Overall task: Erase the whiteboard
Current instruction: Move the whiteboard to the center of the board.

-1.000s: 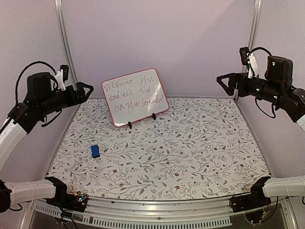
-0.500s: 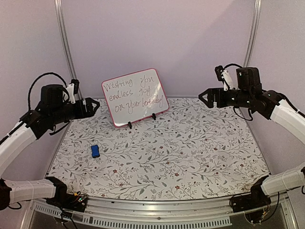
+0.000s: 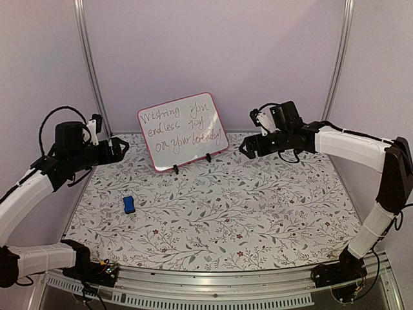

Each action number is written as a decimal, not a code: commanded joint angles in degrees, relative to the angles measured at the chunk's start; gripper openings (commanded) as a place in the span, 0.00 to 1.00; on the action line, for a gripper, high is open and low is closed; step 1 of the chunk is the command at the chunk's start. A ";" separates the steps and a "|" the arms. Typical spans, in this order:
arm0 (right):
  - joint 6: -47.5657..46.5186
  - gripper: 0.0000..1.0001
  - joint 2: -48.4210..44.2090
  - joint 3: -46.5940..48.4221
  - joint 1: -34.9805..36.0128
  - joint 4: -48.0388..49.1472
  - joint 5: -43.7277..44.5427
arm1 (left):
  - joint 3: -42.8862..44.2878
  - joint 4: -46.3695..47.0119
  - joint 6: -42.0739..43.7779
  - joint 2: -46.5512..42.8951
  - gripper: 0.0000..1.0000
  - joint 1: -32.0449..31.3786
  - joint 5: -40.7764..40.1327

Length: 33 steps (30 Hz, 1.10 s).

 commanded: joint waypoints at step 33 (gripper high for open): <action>-4.45 0.51 40.85 35.69 4.33 4.27 0.87 | -1.54 2.64 -1.94 0.02 1.00 5.52 3.11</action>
